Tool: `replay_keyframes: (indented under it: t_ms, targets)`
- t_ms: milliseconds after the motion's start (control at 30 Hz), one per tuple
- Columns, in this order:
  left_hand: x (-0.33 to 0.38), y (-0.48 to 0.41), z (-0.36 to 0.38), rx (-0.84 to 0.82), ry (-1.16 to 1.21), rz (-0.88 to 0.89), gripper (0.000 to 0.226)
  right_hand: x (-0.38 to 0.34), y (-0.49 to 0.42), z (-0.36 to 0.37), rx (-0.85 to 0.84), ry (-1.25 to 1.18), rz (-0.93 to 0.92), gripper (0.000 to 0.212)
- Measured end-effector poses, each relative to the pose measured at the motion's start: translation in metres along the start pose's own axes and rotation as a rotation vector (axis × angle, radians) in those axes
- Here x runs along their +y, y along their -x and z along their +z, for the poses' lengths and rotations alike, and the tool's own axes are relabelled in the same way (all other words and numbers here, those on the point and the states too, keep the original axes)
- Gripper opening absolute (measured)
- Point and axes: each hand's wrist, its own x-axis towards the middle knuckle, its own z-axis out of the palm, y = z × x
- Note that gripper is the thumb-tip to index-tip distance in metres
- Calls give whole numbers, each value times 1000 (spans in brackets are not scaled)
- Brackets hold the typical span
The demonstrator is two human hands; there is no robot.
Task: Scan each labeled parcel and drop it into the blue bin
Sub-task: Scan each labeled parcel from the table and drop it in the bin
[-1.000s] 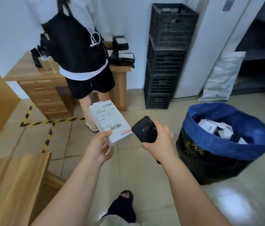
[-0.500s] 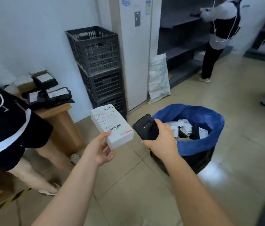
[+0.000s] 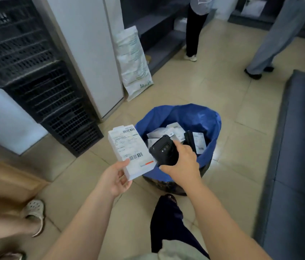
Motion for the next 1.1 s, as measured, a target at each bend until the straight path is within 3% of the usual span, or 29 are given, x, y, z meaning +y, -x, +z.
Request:
replay_keyframes:
  t_ms: [233, 433, 733, 967, 1100]
  targets:
    - [32, -97, 119, 95, -132, -77, 10, 53, -147, -14, -45, 18, 100, 94]
    - [29, -198, 170, 85, -337, -80, 25, 110, -231, 8, -81, 5, 238, 92]
    - [16, -335, 222, 60, -570, -225, 25, 174, -299, 66, -153, -11, 422, 88]
    - [1, -385, 238, 58, -780, -143, 36, 199, -331, 104, -127, -25, 560, 90]
    - [-12, -402, 235, 107, -972, 24, 49, 203, -340, 116, -110, -44, 625, 89]
